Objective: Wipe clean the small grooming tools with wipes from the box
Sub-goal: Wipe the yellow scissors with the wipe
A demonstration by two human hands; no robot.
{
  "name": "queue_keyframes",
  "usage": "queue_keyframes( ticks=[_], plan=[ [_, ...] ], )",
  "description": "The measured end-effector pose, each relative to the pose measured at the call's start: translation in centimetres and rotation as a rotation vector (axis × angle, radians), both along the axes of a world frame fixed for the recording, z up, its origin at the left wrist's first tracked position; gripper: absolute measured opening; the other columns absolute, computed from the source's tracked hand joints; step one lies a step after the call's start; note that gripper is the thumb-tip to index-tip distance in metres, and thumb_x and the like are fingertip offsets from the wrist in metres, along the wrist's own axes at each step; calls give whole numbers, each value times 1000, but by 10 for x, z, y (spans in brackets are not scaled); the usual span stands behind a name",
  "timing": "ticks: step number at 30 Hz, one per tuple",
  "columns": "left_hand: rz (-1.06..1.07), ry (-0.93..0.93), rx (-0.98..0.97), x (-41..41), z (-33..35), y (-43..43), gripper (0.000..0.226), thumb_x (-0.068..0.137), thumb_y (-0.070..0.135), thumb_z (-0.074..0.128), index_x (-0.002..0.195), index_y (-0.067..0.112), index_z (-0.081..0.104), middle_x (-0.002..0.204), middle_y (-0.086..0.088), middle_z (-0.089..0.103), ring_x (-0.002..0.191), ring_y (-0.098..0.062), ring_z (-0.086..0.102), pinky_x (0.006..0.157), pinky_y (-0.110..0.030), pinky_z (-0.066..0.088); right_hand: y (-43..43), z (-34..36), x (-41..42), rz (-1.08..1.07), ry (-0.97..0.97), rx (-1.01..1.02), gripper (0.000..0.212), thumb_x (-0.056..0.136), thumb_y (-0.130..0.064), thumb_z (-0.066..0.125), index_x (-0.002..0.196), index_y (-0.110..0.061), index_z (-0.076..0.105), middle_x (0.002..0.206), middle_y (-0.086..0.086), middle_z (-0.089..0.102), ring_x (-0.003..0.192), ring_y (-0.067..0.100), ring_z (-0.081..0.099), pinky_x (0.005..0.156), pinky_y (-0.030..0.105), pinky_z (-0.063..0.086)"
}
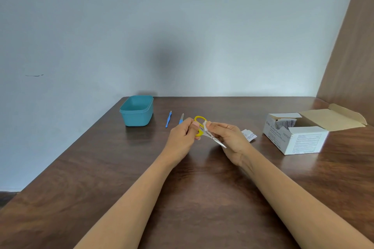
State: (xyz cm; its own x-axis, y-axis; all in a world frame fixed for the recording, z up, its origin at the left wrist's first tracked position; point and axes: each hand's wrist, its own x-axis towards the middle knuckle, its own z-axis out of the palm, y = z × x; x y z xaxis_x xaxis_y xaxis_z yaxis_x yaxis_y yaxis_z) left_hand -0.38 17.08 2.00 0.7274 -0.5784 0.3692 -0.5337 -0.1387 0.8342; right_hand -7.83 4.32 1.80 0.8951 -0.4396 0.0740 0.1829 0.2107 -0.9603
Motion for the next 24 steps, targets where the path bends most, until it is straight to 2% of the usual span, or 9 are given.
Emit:
queue_keyframes(
  ticks=[4,7,8,10,12,15,19,21,24],
  plan=[
    [-9,-22,17,-1,1,0,30,102,24,40,88,4,57,73,3,61,78,-23,58,68,-24,40,-1,1,0,6,0,23,32,71,-26,71,92,-2,72,94,16,65,85,19,56,74,16,50],
    [7,-38,16,-2,2,1,28,101,25,41,88,7,58,79,-3,64,77,-16,64,69,-21,43,-1,4,-1,13,-9,98,15,78,-24,67,75,-11,74,79,6,55,74,14,46,68,17,43],
    [16,-41,12,-2,2,1,29,101,25,41,90,6,59,80,-4,64,77,-15,64,70,-22,44,-3,5,0,1,-25,137,19,83,-20,64,69,-13,74,74,2,52,68,11,44,67,17,41],
    [40,-47,7,0,1,1,30,101,26,42,91,4,60,81,-5,66,80,-17,65,72,-26,46,-6,7,1,-16,-52,196,24,90,-14,58,71,-13,74,74,-2,53,61,6,45,64,15,41],
    [66,-39,0,3,0,0,28,101,26,43,88,7,59,82,-7,67,82,-17,67,71,-26,46,-6,8,0,-33,-50,238,21,94,-13,53,78,-12,67,73,-3,53,56,5,47,58,14,43],
    [107,-14,-18,7,-2,-2,22,100,28,45,88,15,59,85,-7,69,83,-19,66,65,-16,44,-7,11,-1,-78,-15,277,21,94,-20,54,75,-15,61,64,-4,54,60,6,49,59,17,40],
    [166,13,-63,10,-3,-2,24,100,24,46,97,7,63,99,-7,71,79,-5,59,63,1,39,-12,12,-2,-100,19,311,19,92,-26,58,76,-18,62,70,-5,58,61,5,52,59,17,40],
    [188,26,-69,10,-2,-2,26,100,22,45,101,3,63,104,-7,70,74,-1,57,64,5,37,-14,12,-2,-107,31,317,18,92,-29,59,77,-18,62,73,-4,59,61,4,52,58,17,42],
    [237,42,-77,14,-1,0,27,100,25,46,98,6,64,101,-5,71,69,1,55,62,3,37,-17,12,-2,-100,47,290,20,92,-31,59,78,-17,61,70,-5,59,58,4,54,57,16,44]
  ],
)
